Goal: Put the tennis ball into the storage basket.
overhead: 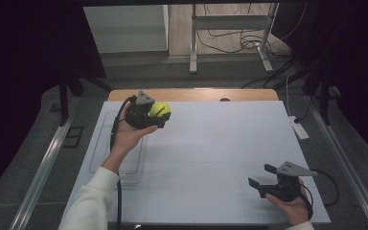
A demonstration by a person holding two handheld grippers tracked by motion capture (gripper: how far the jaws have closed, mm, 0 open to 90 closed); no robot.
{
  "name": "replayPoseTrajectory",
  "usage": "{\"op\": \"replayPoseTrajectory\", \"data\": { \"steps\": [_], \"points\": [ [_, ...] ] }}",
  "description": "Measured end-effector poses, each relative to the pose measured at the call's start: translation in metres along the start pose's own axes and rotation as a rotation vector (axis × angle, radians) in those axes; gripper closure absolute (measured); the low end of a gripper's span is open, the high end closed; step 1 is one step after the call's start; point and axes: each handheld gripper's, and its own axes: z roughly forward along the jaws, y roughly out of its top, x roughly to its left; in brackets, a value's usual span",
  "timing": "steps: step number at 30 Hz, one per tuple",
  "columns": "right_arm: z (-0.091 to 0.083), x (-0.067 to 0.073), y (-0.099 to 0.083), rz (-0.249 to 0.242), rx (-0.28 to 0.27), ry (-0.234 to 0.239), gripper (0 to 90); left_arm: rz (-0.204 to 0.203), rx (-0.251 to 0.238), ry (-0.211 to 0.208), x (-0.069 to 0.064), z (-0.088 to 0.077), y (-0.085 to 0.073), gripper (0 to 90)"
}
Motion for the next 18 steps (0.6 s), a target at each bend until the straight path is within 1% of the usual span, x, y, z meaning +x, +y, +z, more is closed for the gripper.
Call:
{"op": "replayPoseTrajectory", "data": {
  "steps": [5, 6, 12, 18],
  "points": [
    [0.0, 0.0, 0.0, 0.001, -0.001, -0.002, 12.2, -0.005, 0.001, 0.016, 0.005, -0.003, -0.002, 26.9],
    [0.0, 0.0, 0.0, 0.001, -0.001, -0.001, 12.2, -0.012, 0.0, 0.019, 0.006, -0.003, -0.002, 26.9],
    [0.0, 0.0, 0.0, 0.002, -0.001, -0.002, 12.1, -0.013, 0.004, 0.029, 0.01, -0.004, -0.004, 27.0],
    [0.0, 0.0, 0.0, 0.001, -0.001, -0.002, 12.2, -0.024, 0.006, 0.041, 0.014, -0.004, -0.006, 26.9]
  ]
}}
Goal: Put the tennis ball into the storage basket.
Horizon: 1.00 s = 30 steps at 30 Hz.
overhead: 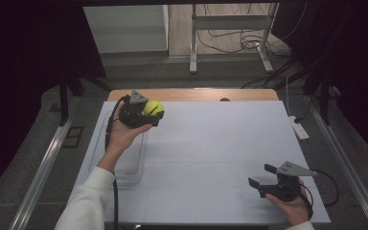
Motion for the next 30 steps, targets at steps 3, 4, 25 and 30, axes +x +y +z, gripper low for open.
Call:
{"op": "replayPoseTrajectory", "data": {
  "steps": [3, 4, 25, 30],
  "points": [
    [0.0, 0.0, 0.0, 0.0, 0.0, 0.0, 12.1, -0.005, 0.002, 0.006, 0.003, 0.0, -0.001, 26.9],
    [0.0, 0.0, 0.0, 0.0, 0.001, 0.0, 12.1, -0.008, 0.002, 0.009, 0.003, -0.001, -0.001, 26.9],
    [0.0, 0.0, 0.0, 0.001, 0.001, 0.0, 12.2, -0.032, 0.009, 0.048, 0.019, -0.004, -0.006, 27.0],
    [0.0, 0.0, 0.0, 0.001, 0.001, -0.001, 12.1, -0.037, 0.011, 0.056, 0.022, -0.005, -0.006, 27.0]
  ]
}}
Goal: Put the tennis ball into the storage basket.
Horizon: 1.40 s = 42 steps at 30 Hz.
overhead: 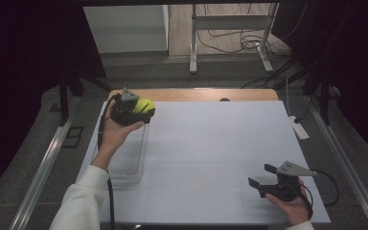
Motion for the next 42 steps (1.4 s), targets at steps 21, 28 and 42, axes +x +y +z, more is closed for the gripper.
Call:
{"op": "replayPoseTrajectory", "data": {
  "steps": [21, 28, 42],
  "points": [
    [0.0, -0.001, 0.0, 0.001, 0.0, -0.002, 12.1, -0.031, 0.01, 0.052, 0.021, -0.004, -0.008, 27.0],
    [0.0, -0.001, 0.0, 0.001, -0.003, 0.001, 12.1, -0.045, 0.003, 0.062, 0.026, -0.005, -0.01, 26.9],
    [-0.001, -0.005, -0.002, 0.019, -0.006, 0.004, 12.1, -0.099, -0.001, 0.076, 0.048, -0.002, -0.018, 26.9]
  ]
}}
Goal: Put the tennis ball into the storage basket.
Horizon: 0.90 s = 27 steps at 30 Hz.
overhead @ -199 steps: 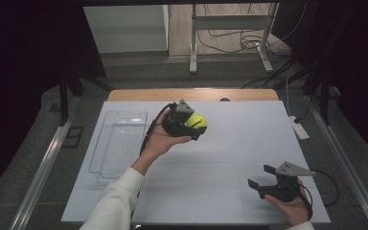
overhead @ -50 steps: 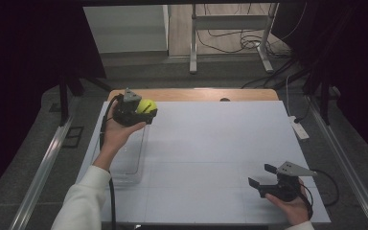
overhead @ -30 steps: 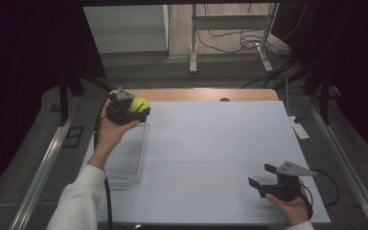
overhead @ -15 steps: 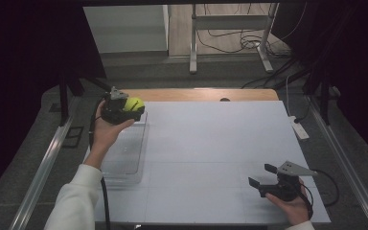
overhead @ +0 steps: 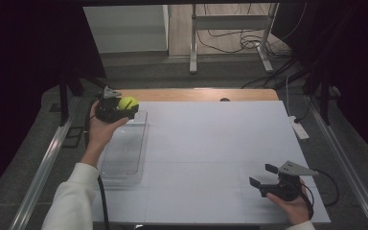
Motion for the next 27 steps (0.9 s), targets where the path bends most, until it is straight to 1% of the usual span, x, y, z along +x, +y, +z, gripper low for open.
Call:
{"op": "replayPoseTrajectory", "data": {
  "steps": [4, 10, 13, 18, 22, 25, 27],
  "points": [
    [-0.001, -0.001, -0.001, 0.006, -0.002, 0.001, 12.1, -0.014, -0.002, 0.008, 0.005, -0.001, -0.001, 26.9],
    [-0.001, -0.001, -0.001, 0.006, -0.004, 0.006, 12.1, -0.022, -0.002, 0.025, 0.009, -0.005, -0.002, 26.9],
    [0.0, -0.001, 0.0, 0.002, -0.002, 0.006, 12.1, -0.019, 0.002, 0.033, 0.01, -0.007, -0.003, 26.9],
    [0.002, 0.001, 0.001, -0.007, 0.001, 0.006, 12.2, -0.028, 0.002, 0.041, 0.013, -0.01, -0.005, 26.9],
    [0.002, 0.003, 0.002, -0.012, 0.002, 0.005, 12.1, -0.04, 0.011, 0.053, 0.018, -0.011, -0.009, 26.9],
    [0.002, 0.003, 0.001, -0.01, 0.005, 0.002, 12.1, -0.048, 0.027, 0.065, 0.025, -0.009, -0.013, 26.9],
    [0.002, 0.003, 0.001, -0.011, 0.007, 0.0, 12.2, -0.059, 0.029, 0.068, 0.028, -0.007, -0.014, 26.9]
  ]
}}
